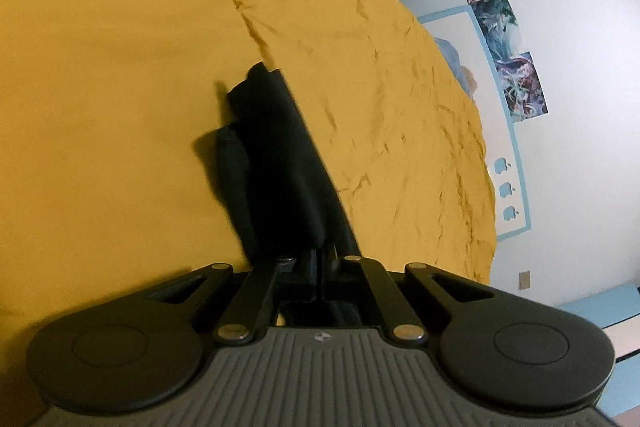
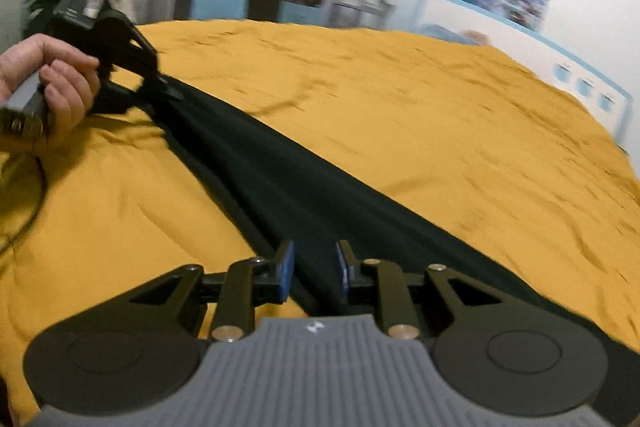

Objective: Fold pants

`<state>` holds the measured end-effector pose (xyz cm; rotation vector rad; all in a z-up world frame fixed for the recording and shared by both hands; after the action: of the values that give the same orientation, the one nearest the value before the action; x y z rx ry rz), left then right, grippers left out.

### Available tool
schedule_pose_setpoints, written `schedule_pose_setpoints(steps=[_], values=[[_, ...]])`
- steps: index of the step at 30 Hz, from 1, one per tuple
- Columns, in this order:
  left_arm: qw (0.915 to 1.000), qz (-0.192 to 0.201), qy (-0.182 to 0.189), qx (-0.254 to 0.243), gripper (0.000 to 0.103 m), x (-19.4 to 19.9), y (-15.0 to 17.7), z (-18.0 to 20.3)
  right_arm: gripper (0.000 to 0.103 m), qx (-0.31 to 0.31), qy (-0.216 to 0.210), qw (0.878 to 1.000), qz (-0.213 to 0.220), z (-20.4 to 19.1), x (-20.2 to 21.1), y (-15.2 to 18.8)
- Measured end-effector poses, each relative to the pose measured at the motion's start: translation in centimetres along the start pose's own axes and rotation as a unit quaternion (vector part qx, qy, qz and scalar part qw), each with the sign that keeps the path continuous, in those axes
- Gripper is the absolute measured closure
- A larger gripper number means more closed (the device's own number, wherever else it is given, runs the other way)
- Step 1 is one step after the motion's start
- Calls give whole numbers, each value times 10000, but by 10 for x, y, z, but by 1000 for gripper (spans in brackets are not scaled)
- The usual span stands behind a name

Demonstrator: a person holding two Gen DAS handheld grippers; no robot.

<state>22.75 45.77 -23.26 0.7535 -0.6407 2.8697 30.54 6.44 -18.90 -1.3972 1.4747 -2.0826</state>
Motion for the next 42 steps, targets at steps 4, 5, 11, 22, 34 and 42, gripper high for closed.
schedule_pose_setpoints(steps=[4, 5, 11, 22, 34, 42], values=[[9999, -120, 55, 83, 101, -9, -1, -8, 86, 465, -93, 9988, -134, -28, -41, -5], [9998, -118, 79, 116, 101, -8, -2, -9, 87, 592, -15, 9980, -233, -31, -51, -2], [9996, -19, 196, 210, 101, 1, -11, -15, 103, 615, -14, 9980, -132, -34, -42, -10], [9990, 152, 203, 357, 76, 6, -18, -26, 99, 868, -385, 9923, -798, -31, -35, 6], [9961, 426, 760, 147, 86, 18, -7, -29, 79, 417, -1808, 9810, -572, -37, -102, -135], [9978, 304, 551, 231, 97, 12, -5, -39, 78, 469, -2457, 9579, -1411, -85, -230, -159]])
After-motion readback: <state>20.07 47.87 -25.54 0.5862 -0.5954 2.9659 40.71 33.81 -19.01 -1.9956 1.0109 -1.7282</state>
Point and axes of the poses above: each gripper's, at about its wrist camera, not at the fingertips, and x roughly against the way its jaws point, z to its right, y to its underside, the point moved 9 cm from there along -x, roughly the way its jaws point, and after that the axes turned 10 degrees about -x, right-handed, at the moved point
